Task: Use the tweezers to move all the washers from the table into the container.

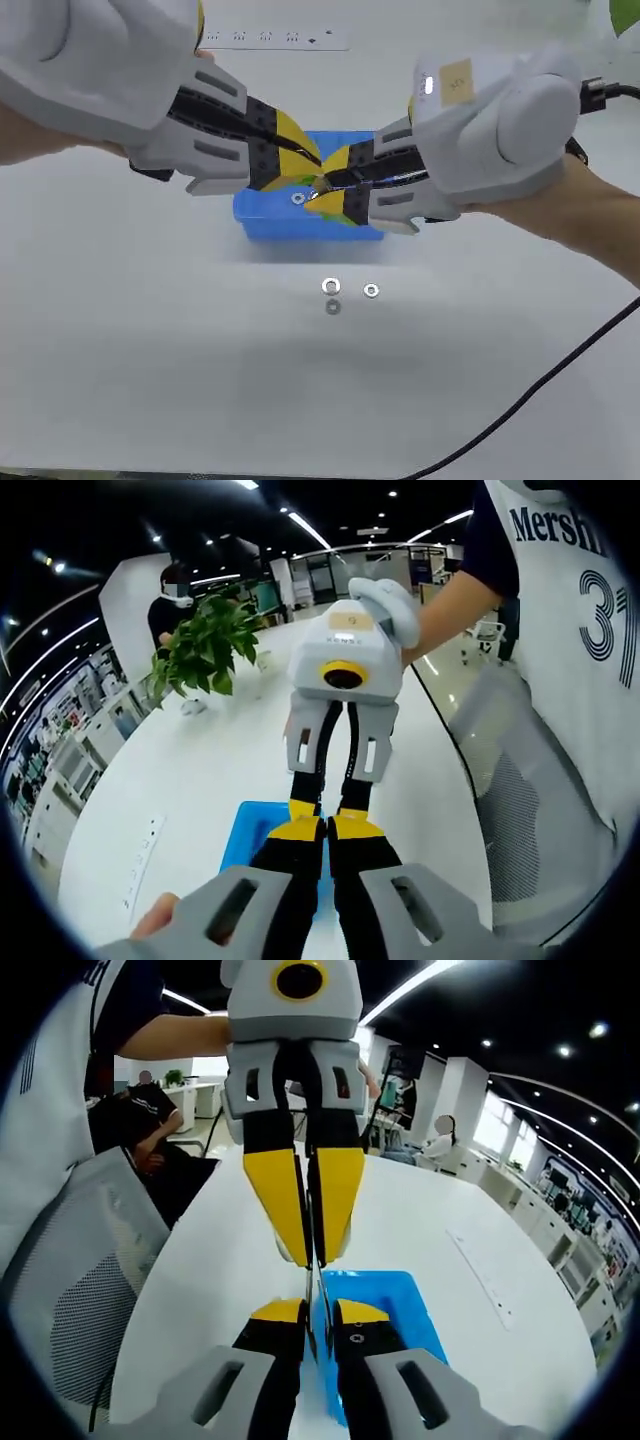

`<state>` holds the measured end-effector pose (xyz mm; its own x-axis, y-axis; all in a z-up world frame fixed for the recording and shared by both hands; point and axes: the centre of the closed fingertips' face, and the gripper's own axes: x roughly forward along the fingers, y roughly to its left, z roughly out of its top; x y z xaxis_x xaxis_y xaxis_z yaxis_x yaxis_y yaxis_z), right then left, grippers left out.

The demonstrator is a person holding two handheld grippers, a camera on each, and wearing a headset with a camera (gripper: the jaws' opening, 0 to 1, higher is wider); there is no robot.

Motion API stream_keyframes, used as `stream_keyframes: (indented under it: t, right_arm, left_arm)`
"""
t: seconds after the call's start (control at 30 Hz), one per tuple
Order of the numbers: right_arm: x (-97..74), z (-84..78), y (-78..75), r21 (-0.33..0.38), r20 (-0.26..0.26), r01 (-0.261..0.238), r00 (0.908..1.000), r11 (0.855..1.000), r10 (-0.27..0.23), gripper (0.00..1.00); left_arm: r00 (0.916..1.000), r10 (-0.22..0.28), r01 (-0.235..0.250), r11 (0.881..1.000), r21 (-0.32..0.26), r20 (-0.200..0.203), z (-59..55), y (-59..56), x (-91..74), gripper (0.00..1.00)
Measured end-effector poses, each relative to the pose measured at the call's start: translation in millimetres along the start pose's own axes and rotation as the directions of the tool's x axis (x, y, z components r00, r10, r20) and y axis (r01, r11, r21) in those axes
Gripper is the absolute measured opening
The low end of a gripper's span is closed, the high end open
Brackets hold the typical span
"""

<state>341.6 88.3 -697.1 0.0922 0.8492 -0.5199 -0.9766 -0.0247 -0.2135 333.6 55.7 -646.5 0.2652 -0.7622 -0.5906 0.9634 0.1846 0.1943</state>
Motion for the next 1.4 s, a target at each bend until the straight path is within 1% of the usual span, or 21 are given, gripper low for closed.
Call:
stream_keyframes:
  t: [0.07, 0.13, 0.17, 0.23, 0.27, 0.37, 0.47, 0.5, 0.6, 0.7, 0.77, 0.87, 0.9, 0.97, 1.0, 1.13, 1.2, 1.3, 1.33, 1.4]
  right_arm:
    - [-1.8, 0.7, 5.8, -0.008, -0.005, -0.002, 1.0, 1.0, 0.002, 0.12]
    - [-3.8, 1.7, 12.7, -0.003, -0.006, -0.009, 0.9999, 1.0, 0.009, 0.12]
    - [-4.5, 2.0, 16.6, -0.005, -0.009, -0.01, 0.9999, 1.0, 0.01, 0.12]
    - [-5.9, 1.8, 23.2, -0.005, -0.015, -0.014, 0.9998, 1.0, 0.014, 0.12]
    - [-5.4, 0.5, 21.8, -0.005, -0.015, -0.015, 0.9998, 1.0, 0.014, 0.12]
    - [-6.4, -0.9, 30.0, 0.003, -0.019, -0.02, 0.9996, 1.0, 0.02, 0.12]
    - [-6.9, -2.4, 35.9, 0.01, -0.026, -0.023, 0.9994, 1.0, 0.024, 0.13]
    - [-7.0, -2.7, 37.8, 0.012, -0.028, -0.023, 0.9993, 1.0, 0.023, 0.13]
    - [-7.3, -3.0, 40.3, 0.017, -0.03, -0.025, 0.9992, 1.0, 0.025, 0.14]
    - [-6.7, -3.5, 41.5, 0.018, -0.032, -0.024, 0.9992, 1.0, 0.025, 0.14]
    - [-5.8, -3.5, 42.6, 0.022, -0.028, -0.028, 0.9992, 0.999, 0.028, 0.14]
    - [-4.4, -5.5, 43.1, 0.016, -0.026, -0.025, 0.9993, 1.0, 0.026, 0.11]
    - [-4.0, -5.8, 43.5, 0.03, -0.021, -0.026, 0.9994, 0.999, 0.027, 0.11]
    - [-3.1, -7.5, 44.5, 0.034, -0.017, -0.028, 0.9994, 0.999, 0.029, 0.11]
    - [-2.5, -8.8, 44.8, 0.035, -0.018, -0.028, 0.9994, 0.999, 0.029, 0.11]
    - [2.3, -19.5, 48.3, 0.045, -0.027, -0.031, 0.9991, 0.998, 0.032, 0.11]
    - [5.0, -25.6, 51.0, 0.046, -0.032, -0.03, 0.999, 0.998, 0.032, 0.11]
    - [9.8, -35.5, 53.4, 0.072, -0.034, -0.037, 0.9987, 0.997, 0.039, 0.11]
    - [11.0, -37.7, 53.5, 0.073, -0.037, -0.038, 0.9985, 0.997, 0.041, 0.11]
    - [13.9, -41.5, 54.8, 0.079, -0.04, -0.048, 0.9979, 0.996, 0.052, 0.11]
  left_arm:
    - [1.0, -0.003, 0.003, 1.0, 0.002, 0.003, 2.4, -4.4, 0.4, 0.05]
    - [0.9999, -0.007, 0.007, 1.0, 0.002, 0.007, 2.0, -8.9, 0.4, 0.05]
    - [0.9999, -0.01, 0.01, 1.0, 0.0, 0.012, 3.7, -14.2, -0.1, 0.05]
    - [0.9998, -0.012, 0.012, 1.0, -0.001, 0.013, 5.0, -20.1, -0.3, 0.05]
    - [0.9998, -0.013, 0.013, 1.0, -0.002, 0.015, 5.6, -21.9, -0.5, 0.05]
    - [0.9997, -0.022, 0.022, 1.0, -0.003, 0.015, 6.3, -30.2, -1.6, 0.05]
    - [0.9995, -0.026, 0.026, 1.0, -0.008, 0.016, 6.0, -31.0, -2.4, 0.05]
    - [0.9996, -0.025, 0.026, 1.0, -0.007, 0.013, 4.8, -34.0, -3.1, 0.05]
    - [0.9997, -0.025, 0.025, 1.0, -0.008, 0.005, 2.3, -36.7, -4.1, 0.05]
    - [0.9996, -0.025, 0.025, 1.0, -0.016, 0.014, 2.4, -37.8, -5.4, 0.05]
    - [0.9997, -0.018, 0.019, 1.0, -0.017, 0.019, 3.1, -36.3, -5.5, 0.05]
    - [0.9996, -0.021, 0.022, 1.0, -0.023, 0.019, 2.2, -37.4, -5.2, 0.05]
    - [0.9996, -0.023, 0.023, 0.999, -0.023, 0.018, 1.6, -37.9, -4.6, 0.05]
    - [0.9994, -0.028, 0.029, 0.999, -0.029, 0.022, 1.0, -37.5, -2.2, 0.05]
    - [0.9992, -0.032, 0.033, 0.999, -0.034, 0.021, -0.1, -37.7, -0.8, 0.05]
    - [0.9987, -0.051, 0.051, 0.998, -0.043, 0.004, -10.3, -41.8, 6.6, 0.05]
    - [0.9981, -0.062, 0.062, 0.996, -0.058, 0.0, -15.7, -43.6, 10.5, 0.05]
    - [0.9973, -0.073, 0.073, 0.994, -0.08, -0.001, -22.8, -44.7, 14.2, 0.05]
    - [0.997, -0.077, 0.076, 0.993, -0.085, -0.009, -26.6, -45.3, 15.8, 0.05]
    - [0.9965, -0.083, 0.081, 0.992, -0.095, -0.014, -30.9, -45.6, 17.8, 0.05]
